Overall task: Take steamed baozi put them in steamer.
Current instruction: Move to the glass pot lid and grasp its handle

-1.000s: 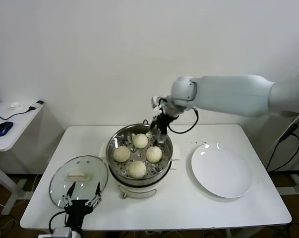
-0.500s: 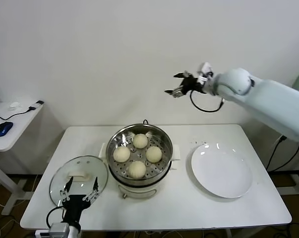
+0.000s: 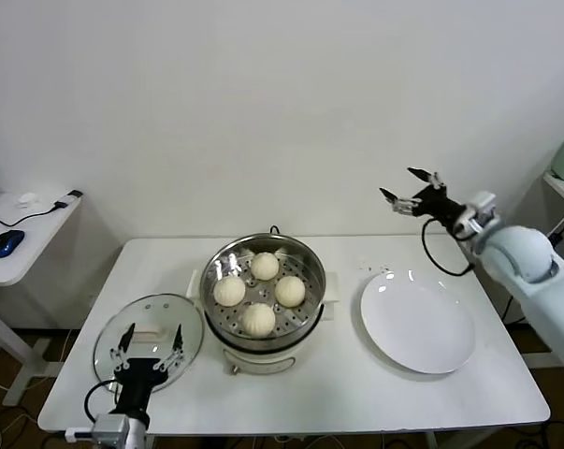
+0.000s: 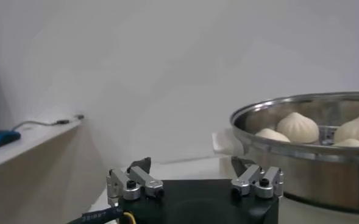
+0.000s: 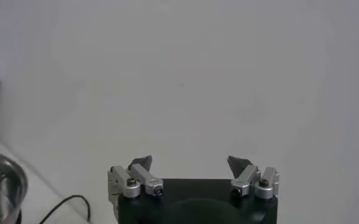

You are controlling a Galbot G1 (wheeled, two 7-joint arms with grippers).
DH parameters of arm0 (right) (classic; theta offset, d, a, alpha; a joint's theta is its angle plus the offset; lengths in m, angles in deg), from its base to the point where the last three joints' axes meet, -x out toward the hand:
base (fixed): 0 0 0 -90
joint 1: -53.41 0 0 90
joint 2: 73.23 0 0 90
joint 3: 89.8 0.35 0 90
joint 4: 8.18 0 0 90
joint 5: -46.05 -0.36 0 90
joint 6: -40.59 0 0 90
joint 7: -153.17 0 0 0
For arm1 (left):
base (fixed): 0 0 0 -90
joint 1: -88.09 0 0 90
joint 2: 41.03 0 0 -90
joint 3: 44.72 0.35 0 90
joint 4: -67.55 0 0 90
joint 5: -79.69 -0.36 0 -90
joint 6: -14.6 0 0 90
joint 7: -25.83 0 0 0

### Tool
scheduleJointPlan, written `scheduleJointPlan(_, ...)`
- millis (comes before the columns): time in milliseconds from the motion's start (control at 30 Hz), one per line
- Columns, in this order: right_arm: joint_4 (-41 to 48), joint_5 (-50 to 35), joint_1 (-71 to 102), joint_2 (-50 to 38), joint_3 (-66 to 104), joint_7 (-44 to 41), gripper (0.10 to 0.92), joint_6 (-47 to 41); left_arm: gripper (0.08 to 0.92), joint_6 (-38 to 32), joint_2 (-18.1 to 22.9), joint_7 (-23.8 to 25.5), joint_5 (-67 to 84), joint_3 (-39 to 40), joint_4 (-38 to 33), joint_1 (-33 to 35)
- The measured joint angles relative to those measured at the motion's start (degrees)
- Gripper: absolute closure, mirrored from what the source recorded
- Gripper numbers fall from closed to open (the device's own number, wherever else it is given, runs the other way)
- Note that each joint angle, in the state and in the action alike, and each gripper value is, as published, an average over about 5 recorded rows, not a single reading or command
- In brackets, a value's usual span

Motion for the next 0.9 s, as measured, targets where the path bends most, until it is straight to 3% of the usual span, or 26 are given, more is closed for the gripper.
scheduleJointPlan(467, -2.19, 8.18, 40.71, 16.31, 23.59, 2.01, 0.203, 13.55, 0.177, -7.25, -2.35, -4.53, -8.07, -0.92, 3.96, -0.69)
scheduleJointPlan(900, -5.26, 11.32, 51.93, 24.92, 27.97, 3.81, 0.203, 13.37, 0.177, -11.76, -7.23, -15.87, -39.42, -2.76, 13.43, -0.09)
